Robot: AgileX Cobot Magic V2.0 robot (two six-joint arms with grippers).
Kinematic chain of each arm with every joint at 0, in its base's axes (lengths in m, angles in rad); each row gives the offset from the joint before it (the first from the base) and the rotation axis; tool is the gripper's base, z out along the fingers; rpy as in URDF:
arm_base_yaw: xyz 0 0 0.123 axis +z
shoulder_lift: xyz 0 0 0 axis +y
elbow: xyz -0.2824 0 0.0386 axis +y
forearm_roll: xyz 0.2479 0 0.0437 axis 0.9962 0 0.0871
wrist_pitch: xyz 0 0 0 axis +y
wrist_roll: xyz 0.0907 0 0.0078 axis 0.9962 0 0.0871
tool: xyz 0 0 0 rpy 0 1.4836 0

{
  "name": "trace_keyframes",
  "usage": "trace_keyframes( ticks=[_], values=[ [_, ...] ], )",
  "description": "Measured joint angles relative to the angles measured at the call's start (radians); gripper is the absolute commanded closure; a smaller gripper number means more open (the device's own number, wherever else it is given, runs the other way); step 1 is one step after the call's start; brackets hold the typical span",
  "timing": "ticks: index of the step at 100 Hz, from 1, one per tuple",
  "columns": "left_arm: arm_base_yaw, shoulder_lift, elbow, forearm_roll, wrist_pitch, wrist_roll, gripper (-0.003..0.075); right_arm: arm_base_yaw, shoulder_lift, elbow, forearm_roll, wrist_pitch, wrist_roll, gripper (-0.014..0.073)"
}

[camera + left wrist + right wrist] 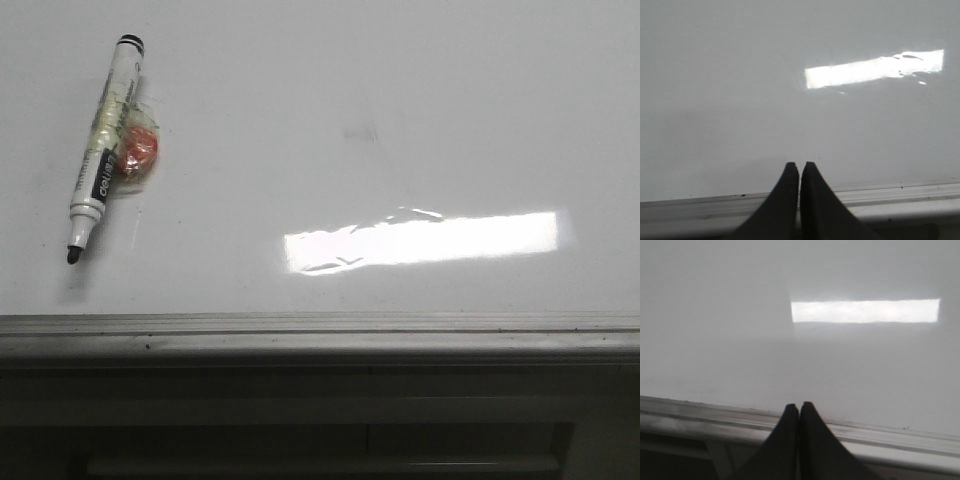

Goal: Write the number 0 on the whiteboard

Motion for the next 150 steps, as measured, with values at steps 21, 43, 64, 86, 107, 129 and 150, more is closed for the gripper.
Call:
trace_keyframes(
  ticks=[21,43,64,86,107,129,150],
  values=[
    [0.0,0.0,0.0,0.0,0.0,0.0,0.074,0.0,0.0,0.0,0.0,0.0,0.0,0.0643],
    [0.0,0.0,0.0,0.0,0.0,0.0,0.074,0.0,0.0,0.0,0.0,0.0,0.0,0.0643],
    [0.0,0.0,0.0,0.0,0.0,0.0,0.074,0.0,0.0,0.0,0.0,0.0,0.0,0.0643],
    [0.0,0.0,0.0,0.0,0.0,0.0,0.074,0.0,0.0,0.0,0.002,0.0,0.0,0.0643],
    [0.0,0.0,0.0,-0.015,0.0,0.0,0.074,0.0,0.0,0.0,0.055,-0.081,0.0,0.0643],
    [0.0,0.0,0.0,-0.565,-0.053,0.0,0.074,0.0,0.0,0.0,0.497,-0.318,0.002,0.0643],
    [0.0,0.0,0.0,-1.074,-0.14,0.0,0.074,0.0,0.0,0.0,0.802,-0.339,0.008,0.0642]
  ],
)
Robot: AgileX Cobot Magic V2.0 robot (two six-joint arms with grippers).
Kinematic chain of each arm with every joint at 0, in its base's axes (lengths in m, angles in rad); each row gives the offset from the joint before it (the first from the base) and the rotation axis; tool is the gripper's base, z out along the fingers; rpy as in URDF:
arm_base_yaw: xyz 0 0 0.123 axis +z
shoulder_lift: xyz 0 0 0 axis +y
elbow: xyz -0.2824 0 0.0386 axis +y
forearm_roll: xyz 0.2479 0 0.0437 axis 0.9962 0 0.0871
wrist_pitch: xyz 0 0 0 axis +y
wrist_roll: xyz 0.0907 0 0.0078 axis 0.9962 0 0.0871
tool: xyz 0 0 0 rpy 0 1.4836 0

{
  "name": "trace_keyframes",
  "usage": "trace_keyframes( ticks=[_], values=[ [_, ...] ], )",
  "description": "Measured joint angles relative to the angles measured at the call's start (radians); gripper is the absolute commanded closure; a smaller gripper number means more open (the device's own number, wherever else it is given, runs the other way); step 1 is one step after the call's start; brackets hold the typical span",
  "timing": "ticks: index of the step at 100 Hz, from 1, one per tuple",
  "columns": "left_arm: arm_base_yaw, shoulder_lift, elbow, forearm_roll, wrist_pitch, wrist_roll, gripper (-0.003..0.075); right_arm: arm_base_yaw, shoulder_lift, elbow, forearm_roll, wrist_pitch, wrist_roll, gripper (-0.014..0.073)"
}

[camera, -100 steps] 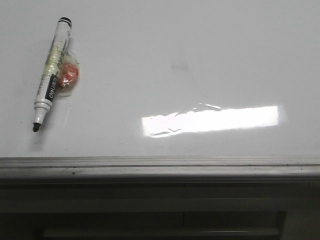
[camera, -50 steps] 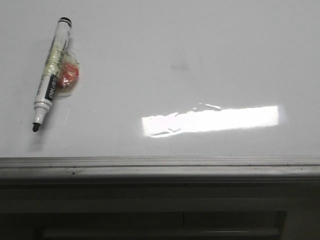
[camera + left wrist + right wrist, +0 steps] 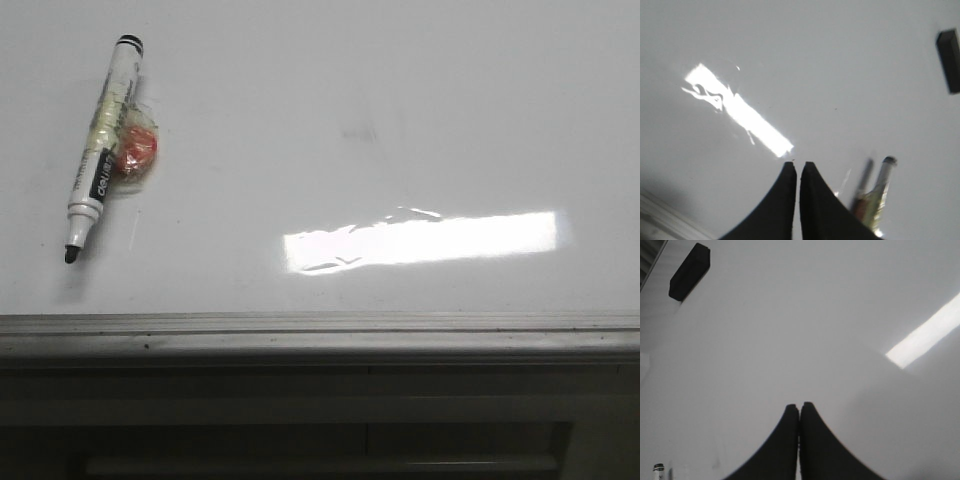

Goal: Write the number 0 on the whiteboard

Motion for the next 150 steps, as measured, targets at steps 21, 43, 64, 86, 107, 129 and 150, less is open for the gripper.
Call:
trace_keyframes(
  ticks=[21,43,64,86,107,129,150],
  values=[
    [0.0,0.0,-0.015,-0.04,0.083,0.117,0.0739,0.015,0.0,-0.078,0.004,0.259,-0.095,0.061],
    [0.002,0.093,-0.26,0.329,0.351,0.266,0.0638,0.018,0.0,-0.254,-0.017,0.511,-0.27,0.0217],
    [-0.033,0.322,-0.515,0.583,0.542,0.305,0.0386,0.018,0.083,-0.379,-0.086,0.641,-0.397,0.0161],
    [-0.139,0.581,-0.698,0.793,0.71,0.294,0.0432,0.018,0.225,-0.482,-0.223,0.684,-0.421,0.0161],
    [-0.231,0.823,-0.794,0.799,0.776,0.156,0.0438,0.018,0.332,-0.513,-0.236,0.672,-0.425,0.0161],
    [-0.347,0.908,-0.808,0.696,0.62,0.121,0.0438,0.025,0.36,-0.514,-0.238,0.675,-0.426,0.0161],
    [-0.421,0.99,-0.808,0.687,0.537,0.114,0.0436,0.025,0.36,-0.514,-0.238,0.679,-0.428,0.0161]
  ],
)
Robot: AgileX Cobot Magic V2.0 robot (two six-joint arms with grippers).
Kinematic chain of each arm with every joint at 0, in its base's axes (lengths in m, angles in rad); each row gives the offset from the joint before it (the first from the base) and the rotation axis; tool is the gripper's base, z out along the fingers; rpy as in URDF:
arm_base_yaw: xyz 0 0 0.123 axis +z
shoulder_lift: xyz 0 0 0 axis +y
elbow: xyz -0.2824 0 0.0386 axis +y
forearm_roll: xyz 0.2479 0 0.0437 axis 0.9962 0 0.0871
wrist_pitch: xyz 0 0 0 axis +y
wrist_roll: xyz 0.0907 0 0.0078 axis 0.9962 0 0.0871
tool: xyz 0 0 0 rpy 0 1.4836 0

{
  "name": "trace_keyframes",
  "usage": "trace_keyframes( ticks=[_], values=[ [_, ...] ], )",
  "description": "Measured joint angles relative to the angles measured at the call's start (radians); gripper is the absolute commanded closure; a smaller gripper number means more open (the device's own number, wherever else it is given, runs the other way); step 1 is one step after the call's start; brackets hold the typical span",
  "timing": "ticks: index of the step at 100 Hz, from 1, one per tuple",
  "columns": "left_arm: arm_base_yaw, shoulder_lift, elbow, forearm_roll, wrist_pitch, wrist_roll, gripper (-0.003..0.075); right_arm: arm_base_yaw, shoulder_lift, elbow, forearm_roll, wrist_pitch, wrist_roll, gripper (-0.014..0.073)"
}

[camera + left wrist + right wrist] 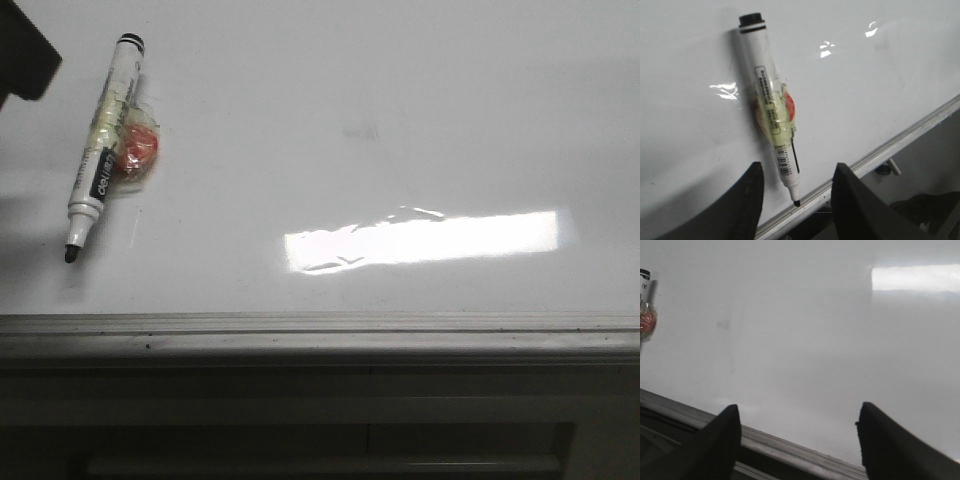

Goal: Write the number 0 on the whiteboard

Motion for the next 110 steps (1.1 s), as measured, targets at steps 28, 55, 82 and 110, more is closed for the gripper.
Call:
trace_keyframes(
  ticks=[28,55,82,110],
  values=[
    [-0.01,0.135,0.0,0.0,-0.017,0.0,0.0437,0.0,0.0,0.0,0.0,0.0,0.0,0.0161],
    [-0.01,0.21,-0.005,-0.015,-0.008,0.0,0.0496,0.0,0.0,0.0,0.0,0.004,0.0,0.0161],
    [-0.012,0.218,-0.006,0.008,0.001,0.018,0.074,0.0,0.0,0.0,0.0,0.01,0.0,0.0161],
    [-0.014,0.22,-0.006,0.01,0.005,0.045,0.074,0.0,0.0,0.0,0.004,0.025,0.0,0.0161]
  ],
)
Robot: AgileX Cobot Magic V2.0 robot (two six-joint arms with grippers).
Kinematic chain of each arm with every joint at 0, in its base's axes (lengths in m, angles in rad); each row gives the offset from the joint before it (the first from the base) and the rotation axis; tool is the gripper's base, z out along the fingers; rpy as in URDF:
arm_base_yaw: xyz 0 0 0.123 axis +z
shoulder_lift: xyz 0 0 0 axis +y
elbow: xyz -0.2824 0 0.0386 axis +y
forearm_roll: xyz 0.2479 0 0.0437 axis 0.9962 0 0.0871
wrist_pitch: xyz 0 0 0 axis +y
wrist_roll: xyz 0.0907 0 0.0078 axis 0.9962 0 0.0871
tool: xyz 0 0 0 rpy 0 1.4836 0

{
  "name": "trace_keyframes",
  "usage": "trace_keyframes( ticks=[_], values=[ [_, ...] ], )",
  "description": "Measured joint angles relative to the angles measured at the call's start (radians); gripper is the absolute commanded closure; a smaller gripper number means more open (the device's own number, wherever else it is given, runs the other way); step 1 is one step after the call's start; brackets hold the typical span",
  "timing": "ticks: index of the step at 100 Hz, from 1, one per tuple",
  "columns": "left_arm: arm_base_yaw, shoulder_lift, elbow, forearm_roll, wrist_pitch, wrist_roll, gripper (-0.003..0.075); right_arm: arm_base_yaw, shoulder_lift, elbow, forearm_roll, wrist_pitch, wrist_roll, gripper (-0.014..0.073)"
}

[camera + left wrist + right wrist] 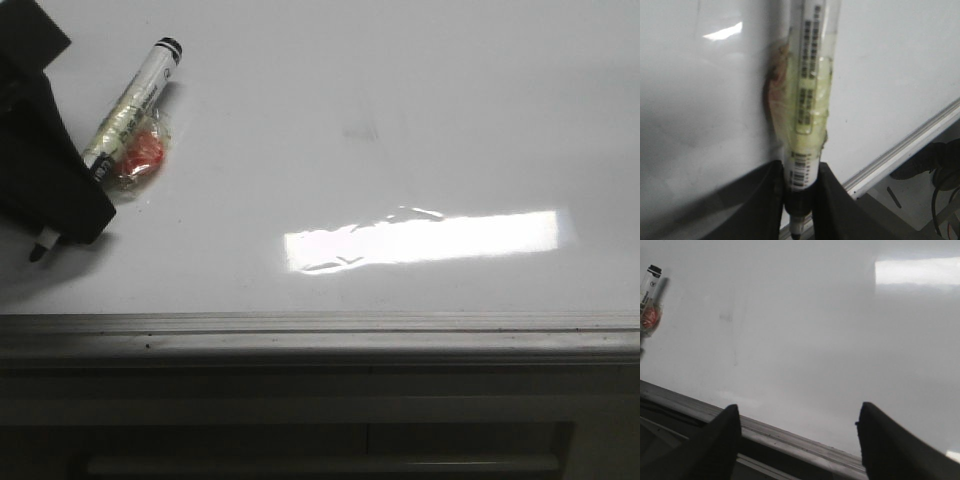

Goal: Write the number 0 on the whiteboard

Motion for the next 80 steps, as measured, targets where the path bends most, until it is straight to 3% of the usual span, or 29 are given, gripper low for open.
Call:
trace_keyframes(
  ticks=[80],
  values=[
    [0.0,0.0,0.0,0.0,0.001,0.005,0.074,0.0,0.0,0.0,0.002,0.008,0.0,0.0161]
  ],
)
